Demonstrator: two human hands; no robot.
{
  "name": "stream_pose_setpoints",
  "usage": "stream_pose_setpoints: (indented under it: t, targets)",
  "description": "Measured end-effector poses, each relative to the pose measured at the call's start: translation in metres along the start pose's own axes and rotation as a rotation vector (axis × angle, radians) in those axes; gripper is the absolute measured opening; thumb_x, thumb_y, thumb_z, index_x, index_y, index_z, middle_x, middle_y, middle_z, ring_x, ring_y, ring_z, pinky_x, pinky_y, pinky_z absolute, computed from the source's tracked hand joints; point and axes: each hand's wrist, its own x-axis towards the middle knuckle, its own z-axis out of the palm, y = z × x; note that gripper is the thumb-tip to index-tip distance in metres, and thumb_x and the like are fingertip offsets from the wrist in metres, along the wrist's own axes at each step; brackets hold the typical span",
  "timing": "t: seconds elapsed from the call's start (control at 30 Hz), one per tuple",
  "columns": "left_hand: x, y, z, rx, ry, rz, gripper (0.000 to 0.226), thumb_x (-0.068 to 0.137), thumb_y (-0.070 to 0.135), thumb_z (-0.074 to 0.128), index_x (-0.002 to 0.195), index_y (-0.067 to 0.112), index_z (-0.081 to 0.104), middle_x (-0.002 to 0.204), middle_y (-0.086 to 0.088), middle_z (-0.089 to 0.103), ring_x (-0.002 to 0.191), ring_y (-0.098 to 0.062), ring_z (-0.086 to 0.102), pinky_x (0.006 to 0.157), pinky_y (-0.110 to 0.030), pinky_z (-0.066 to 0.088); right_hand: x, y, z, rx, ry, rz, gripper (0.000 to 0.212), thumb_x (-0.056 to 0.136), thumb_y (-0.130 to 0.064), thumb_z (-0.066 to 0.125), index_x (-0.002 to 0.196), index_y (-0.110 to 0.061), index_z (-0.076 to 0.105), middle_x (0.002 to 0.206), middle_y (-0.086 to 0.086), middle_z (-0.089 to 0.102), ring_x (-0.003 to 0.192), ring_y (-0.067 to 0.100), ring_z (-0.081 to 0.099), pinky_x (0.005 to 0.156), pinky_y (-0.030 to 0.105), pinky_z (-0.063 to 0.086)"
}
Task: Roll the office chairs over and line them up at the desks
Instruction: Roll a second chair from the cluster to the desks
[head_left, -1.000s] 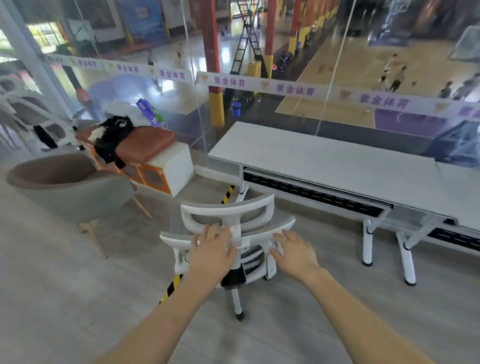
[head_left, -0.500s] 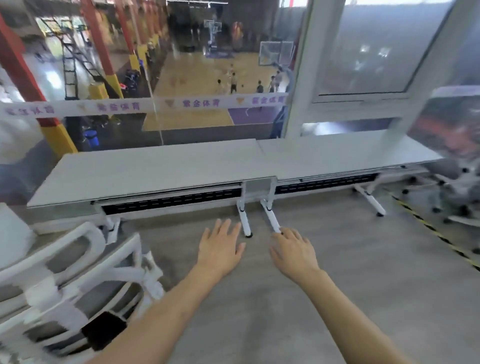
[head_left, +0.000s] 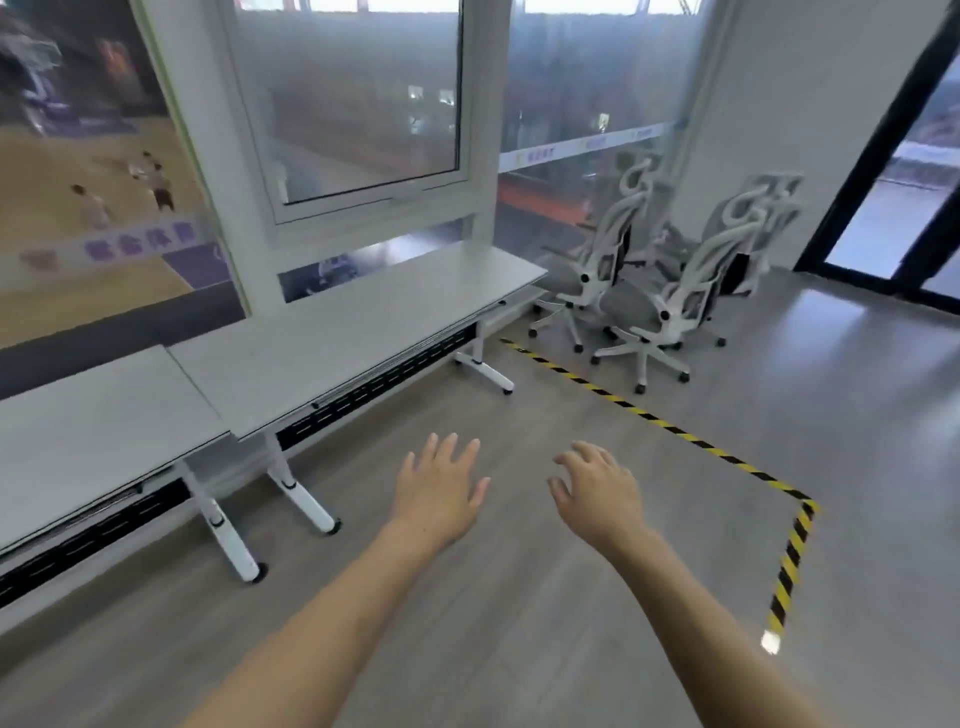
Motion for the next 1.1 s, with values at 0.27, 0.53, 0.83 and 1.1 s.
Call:
stream_pose_setpoints:
  t: [0.27, 0.53, 0.83, 1.1]
  targets:
    - [0.238, 0.074, -0.013, 0.004, 0.0, 0.193, 0.063, 0.106, 0.056, 0.035, 0.163, 0.033, 0.022, 0.171, -0.002, 0.023, 0.159, -0.026, 0.015, 0.123, -0.048, 0.021, 0.162, 0.121, -0.015, 0.007, 0.05, 0.218, 0.039, 0.102, -0.044, 0.051, 0.135, -0.025, 0.061, 0.153, -0.001, 0.048, 0.144, 0.02, 0.04, 0.11, 0.041, 0.041]
    - [0.434, 0.206, -0.032, 0.05, -0.025, 0.456, 0.063, 0.107, 0.056, 0.035, 0.163, 0.03, 0.022, 0.17, -0.003, 0.025, 0.158, -0.027, 0.017, 0.124, -0.05, 0.024, 0.272, 0.258, -0.054, -0.005, 0.121, 0.444, 0.041, 0.102, -0.041, 0.052, 0.138, -0.022, 0.06, 0.154, 0.002, 0.047, 0.144, 0.022, 0.04, 0.11, 0.042, 0.043]
    - [0.611, 0.383, 0.007, 0.08, -0.001, 0.64, 0.065, 0.106, 0.059, 0.032, 0.163, 0.031, 0.02, 0.171, -0.003, 0.022, 0.159, -0.028, 0.013, 0.125, -0.052, 0.022, 0.378, 0.458, -0.065, -0.01, 0.198, 0.564, 0.04, 0.101, -0.042, 0.053, 0.137, -0.025, 0.06, 0.157, 0.005, 0.044, 0.147, 0.022, 0.035, 0.112, 0.042, 0.042]
    - [0.769, 0.546, 0.028, 0.046, 0.014, 0.573, 0.063, 0.106, 0.056, 0.033, 0.163, 0.029, 0.024, 0.171, -0.003, 0.024, 0.159, -0.026, 0.015, 0.125, -0.049, 0.023, 0.503, 0.667, -0.11, -0.036, 0.175, 0.524, 0.042, 0.102, -0.042, 0.05, 0.14, -0.025, 0.056, 0.157, 0.003, 0.043, 0.147, 0.021, 0.034, 0.113, 0.042, 0.04]
